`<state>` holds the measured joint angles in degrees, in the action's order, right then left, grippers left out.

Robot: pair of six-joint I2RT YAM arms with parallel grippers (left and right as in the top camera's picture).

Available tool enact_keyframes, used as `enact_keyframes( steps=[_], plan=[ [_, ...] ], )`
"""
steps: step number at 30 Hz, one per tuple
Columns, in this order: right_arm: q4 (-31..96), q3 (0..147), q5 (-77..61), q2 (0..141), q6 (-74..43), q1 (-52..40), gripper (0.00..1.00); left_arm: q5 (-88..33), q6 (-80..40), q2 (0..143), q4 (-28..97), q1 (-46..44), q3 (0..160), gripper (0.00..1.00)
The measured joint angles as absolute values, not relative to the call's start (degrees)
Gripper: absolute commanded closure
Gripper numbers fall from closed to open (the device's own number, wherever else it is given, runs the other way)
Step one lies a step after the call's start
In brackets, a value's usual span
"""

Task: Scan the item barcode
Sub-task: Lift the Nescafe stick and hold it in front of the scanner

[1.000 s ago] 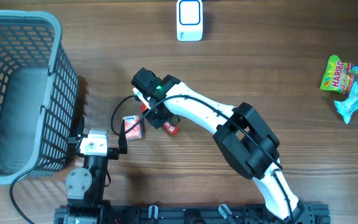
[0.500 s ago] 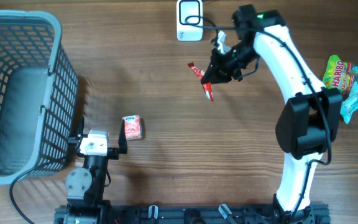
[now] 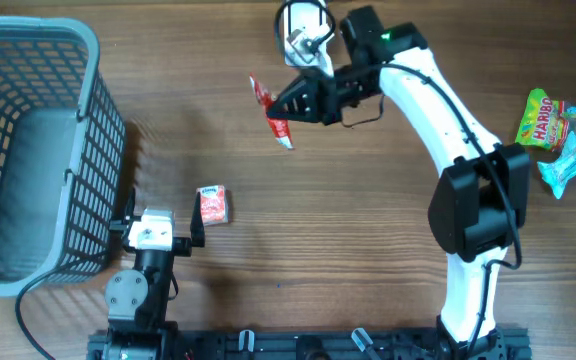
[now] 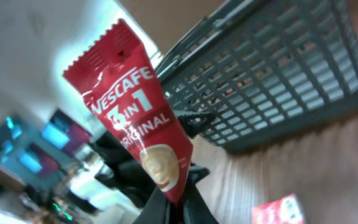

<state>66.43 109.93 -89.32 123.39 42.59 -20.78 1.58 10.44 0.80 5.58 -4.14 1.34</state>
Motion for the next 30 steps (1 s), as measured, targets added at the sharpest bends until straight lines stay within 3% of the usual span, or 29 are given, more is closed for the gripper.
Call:
enact_keyframes(
  steps=[7, 10, 16, 21, 28, 30],
  plan=[
    [38.8, 110.0, -84.2, 123.4, 46.7, -26.7, 0.95, 1.5, 10.4, 0.8, 5.6, -4.1, 1.3, 0.0],
    [28.9, 110.0, -88.6, 123.4, 52.6, -27.1, 0.95, 1.6, 10.5, 0.8, 5.6, -4.1, 1.3, 0.0],
    [24.6, 110.0, -89.4, 123.4, 65.3, -27.1, 0.95, 1.6, 10.5, 0.8, 5.6, -4.1, 1.3, 0.0],
    [11.2, 110.0, -89.4, 123.4, 70.3, -27.3, 0.96, 1.6, 10.5, 0.8, 5.6, -4.1, 1.3, 0.0],
    [7.7, 110.0, -89.4, 123.4, 70.5, -29.3, 0.96, 1.6, 10.5, 0.8, 5.6, -4.1, 1.3, 0.0],
    [13.0, 110.0, -89.1, 123.4, 62.5, -29.3, 0.96, 1.6, 10.5, 0.8, 5.6, -4.1, 1.3, 0.0]
  ],
)
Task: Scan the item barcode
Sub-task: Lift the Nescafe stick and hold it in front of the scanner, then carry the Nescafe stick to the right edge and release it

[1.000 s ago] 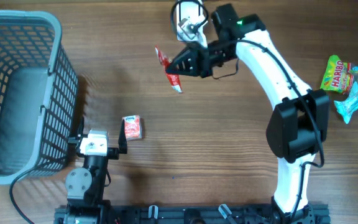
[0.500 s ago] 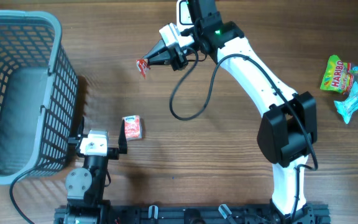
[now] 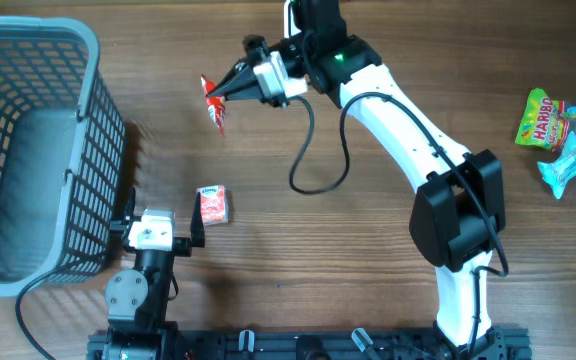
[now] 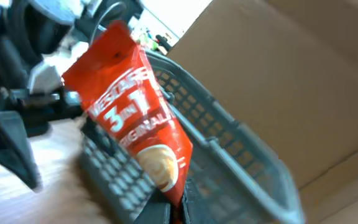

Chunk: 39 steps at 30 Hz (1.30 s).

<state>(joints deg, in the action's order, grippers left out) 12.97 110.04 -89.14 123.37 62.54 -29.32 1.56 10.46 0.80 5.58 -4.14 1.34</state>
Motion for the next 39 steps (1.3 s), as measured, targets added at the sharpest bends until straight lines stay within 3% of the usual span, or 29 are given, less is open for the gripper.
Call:
enact_keyframes(
  steps=[5, 7, 8, 10, 12, 18, 23, 31, 35, 39],
  plan=[
    [36.2, 110.3, -73.1, 123.4, 31.7, -28.8, 0.96, 1.6, 10.5, 0.8, 5.6, -4.1, 1.3, 0.0],
    [39.7, 110.3, -64.3, 123.4, 18.6, -28.7, 0.96, 1.6, 10.5, 0.8, 5.6, -4.1, 1.3, 0.0],
    [38.5, 110.3, -60.3, 123.4, 13.3, -28.7, 0.96, 1.6, 10.5, 0.8, 5.6, -4.1, 1.3, 0.0],
    [33.3, 110.2, -41.1, 123.4, -8.1, -28.7, 0.95, 1.6, 10.5, 0.8, 5.6, -4.1, 1.3, 0.0],
    [27.9, 110.1, -30.2, 123.4, -19.7, -28.4, 0.95, 1.6, 10.5, 0.8, 5.6, -4.1, 1.3, 0.0],
    [14.8, 110.0, -12.4, 125.5, -41.2, -26.2, 0.95, 1.6, 10.5, 0.8, 5.6, -4.1, 1.3, 0.0],
    [8.9, 110.5, -10.0, 134.9, -51.2, -22.0, 0.95, 1.6, 10.5, 0.8, 5.6, -4.1, 1.3, 0.0],
    [8.4, 112.5, -10.7, 139.5, -54.4, -19.7, 0.95, 1.6, 10.5, 0.8, 5.6, -4.1, 1.3, 0.0],
    [22.5, 115.2, -13.8, 138.7, -49.8, -19.2, 0.95, 1.6, 10.5, 0.8, 5.6, -4.1, 1.3, 0.0],
    [43.1, 115.9, -13.3, 127.6, -40.2, -15.8, 0.95, 1.6, 10.5, 0.8, 5.6, -4.1, 1.3, 0.0]
  ],
)
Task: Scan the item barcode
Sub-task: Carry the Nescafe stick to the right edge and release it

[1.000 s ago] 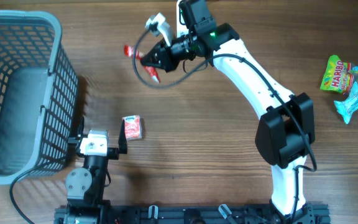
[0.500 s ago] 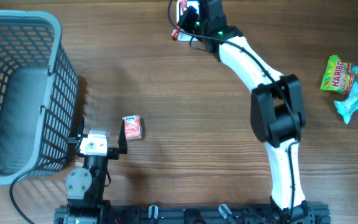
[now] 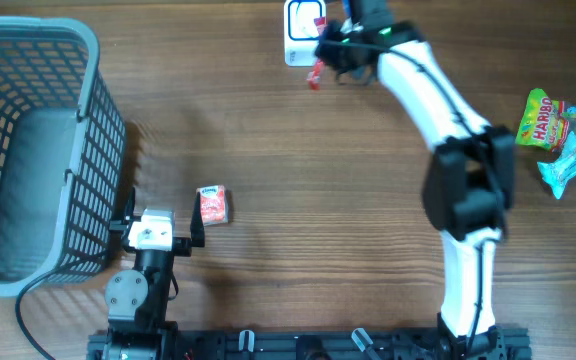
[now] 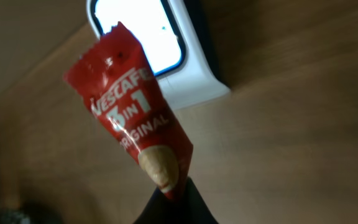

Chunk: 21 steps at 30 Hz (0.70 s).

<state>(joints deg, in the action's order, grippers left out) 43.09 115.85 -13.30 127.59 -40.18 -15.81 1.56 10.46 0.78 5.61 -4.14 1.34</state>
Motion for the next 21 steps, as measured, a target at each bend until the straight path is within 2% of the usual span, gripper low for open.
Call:
enact_keyframes(
  steps=[4, 6, 8, 10, 12, 13, 14, 15, 19, 21],
  plan=[
    [64.5, 118.0, -4.0, 115.8, -33.9, -6.7, 0.95, 1.6, 10.5, 0.8, 5.6, -4.1, 1.3, 0.0],
    [69.7, 117.0, 2.7, 115.9, -31.7, -0.5, 0.95, 1.6, 10.5, 0.8, 5.6, -4.1, 1.3, 0.0],
    [67.7, 112.7, 6.6, 117.0, -27.5, 4.8, 0.95, 1.6, 10.5, 0.8, 5.6, -4.1, 1.3, 0.0],
    [59.0, 105.5, 8.4, 118.4, -22.4, 10.0, 0.95, 1.6, 10.5, 0.8, 5.6, -4.1, 1.3, 0.0],
    [51.6, 98.8, 9.3, 120.4, -19.3, 13.8, 0.84, 1.6, 10.5, 0.8, 5.6, -4.1, 1.3, 0.0],
    [50.0, 97.4, 9.4, 121.6, -18.8, 15.3, 0.83, 1.6, 10.5, 0.8, 5.6, -4.1, 1.3, 0.0],
    [47.8, 96.1, 9.7, 123.9, -17.8, 18.8, 0.5, 1.6, 10.5, 0.8, 5.6, -4.1, 1.3, 0.0],
    [47.3, 96.0, 10.3, 124.3, -17.6, 21.3, 0.0, 1.6, 10.5, 0.8, 5.6, -4.1, 1.3, 0.0],
    [53.4, 101.2, 6.4, 124.7, -15.3, 22.3, 0.0, 1.6, 10.5, 0.8, 5.6, -4.1, 1.3, 0.0],
    [58.3, 111.2, -1.2, 124.4, -14.8, 21.0, 0.0, 1.6, 10.5, 0.8, 5.6, -4.1, 1.3, 0.0]
  ],
)
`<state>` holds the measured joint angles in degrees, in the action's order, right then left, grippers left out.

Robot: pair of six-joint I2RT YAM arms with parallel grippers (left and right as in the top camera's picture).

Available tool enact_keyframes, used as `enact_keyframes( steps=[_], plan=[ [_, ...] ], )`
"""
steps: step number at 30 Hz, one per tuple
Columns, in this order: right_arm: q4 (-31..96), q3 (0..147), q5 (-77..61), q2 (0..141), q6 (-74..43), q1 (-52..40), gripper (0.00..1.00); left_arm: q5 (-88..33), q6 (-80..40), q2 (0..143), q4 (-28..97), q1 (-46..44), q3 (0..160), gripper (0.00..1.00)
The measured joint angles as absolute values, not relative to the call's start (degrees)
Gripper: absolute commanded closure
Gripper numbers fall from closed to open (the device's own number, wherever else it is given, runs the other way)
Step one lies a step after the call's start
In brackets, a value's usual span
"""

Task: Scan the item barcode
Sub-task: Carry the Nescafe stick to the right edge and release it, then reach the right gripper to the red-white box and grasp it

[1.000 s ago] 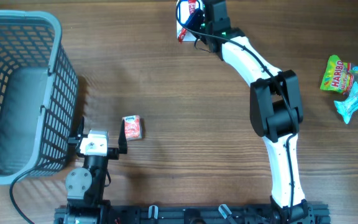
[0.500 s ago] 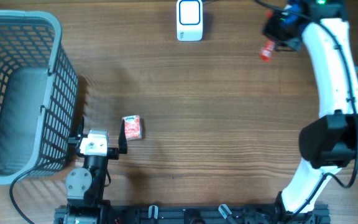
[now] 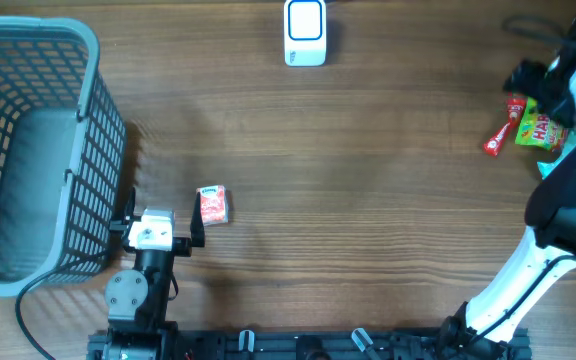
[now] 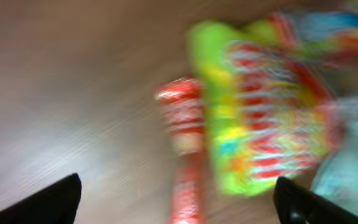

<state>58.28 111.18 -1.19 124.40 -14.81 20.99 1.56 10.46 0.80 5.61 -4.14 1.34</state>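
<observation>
The red Nescafe sachet [image 3: 501, 128] lies on the wood at the far right, its upper end against the green Haribo bag [image 3: 546, 125]. In the blurred right wrist view the sachet [image 4: 185, 143] runs lengthwise under the camera, beside the Haribo bag [image 4: 263, 124]. My right gripper [image 3: 530, 82] hovers just above it, open wide [image 4: 178, 193], with a dark fingertip [image 4: 61, 199] at each side and nothing held. The white barcode scanner [image 3: 305, 32] stands at the far edge, middle. My left gripper [image 3: 160, 228] rests low at the front left, its fingers apart.
A grey plastic basket [image 3: 88, 150] fills the left side. A small red packet [image 3: 212, 205] lies just right of the left gripper. A pale blue wrapper [image 3: 568, 165] sits below the Haribo bag at the right edge.
My right gripper held the sachet by the scanner window at the far edge. Now it is at the far right, open, and the sachet lies on the table beside the Haribo bag.
My right gripper first held the sachet up left of the scanner. A second later it held it further left, toward the basket. Then it held the sachet at the scanner window. Now the sachet lies released at the far right. The left arm never moved.
</observation>
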Motion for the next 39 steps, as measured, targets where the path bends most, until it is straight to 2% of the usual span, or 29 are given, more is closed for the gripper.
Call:
enact_keyframes(
  steps=[3, 5, 9, 15, 17, 19, 27, 36, 37, 39],
  plan=[
    [61.5, 114.5, -15.1, 121.6, -14.6, 15.8, 0.0, 1.6, 10.5, 0.8, 5.6, -4.1, 1.3, 0.0],
    [64.1, 114.5, -22.9, 121.0, -14.6, 8.5, 0.0, 1.6, 10.5, 0.8, 5.6, -4.1, 1.3, 0.0],
    [63.6, 110.3, -28.1, 121.0, -13.8, -6.4, 0.0, 1.6, 10.5, 0.8, 5.6, -4.1, 1.3, 0.0],
    [50.3, 98.0, -31.3, 121.0, -12.3, -29.8, 0.01, 1.6, 10.5, 0.8, 5.6, -4.1, 1.3, 0.0],
    [44.2, 95.0, -32.1, 121.0, -12.3, -36.0, 0.08, 1.6, 10.5, 0.8, 5.6, -4.1, 1.3, 0.0],
    [39.6, 92.9, -32.3, 121.0, -13.0, -39.4, 0.08, 1.6, 10.5, 0.8, 5.6, -4.1, 1.3, 0.0],
    [26.3, 90.4, -34.7, 125.9, -13.6, -43.1, 0.17, 1.6, 10.5, 0.8, 5.6, -4.1, 1.3, 0.0],
    [26.9, 90.3, -38.5, 128.3, -12.7, -44.8, 0.35, 1.6, 10.5, 0.8, 5.6, -4.1, 1.3, 0.0],
    [26.9, 90.3, -38.6, 129.0, -12.7, -45.0, 0.4, 1.6, 10.5, 0.8, 5.6, -4.1, 1.3, 0.0],
    [26.5, 90.4, -39.9, 130.3, -13.1, -45.3, 0.59, 1.6, 10.5, 0.8, 5.6, -4.1, 1.3, 0.0]
  ],
)
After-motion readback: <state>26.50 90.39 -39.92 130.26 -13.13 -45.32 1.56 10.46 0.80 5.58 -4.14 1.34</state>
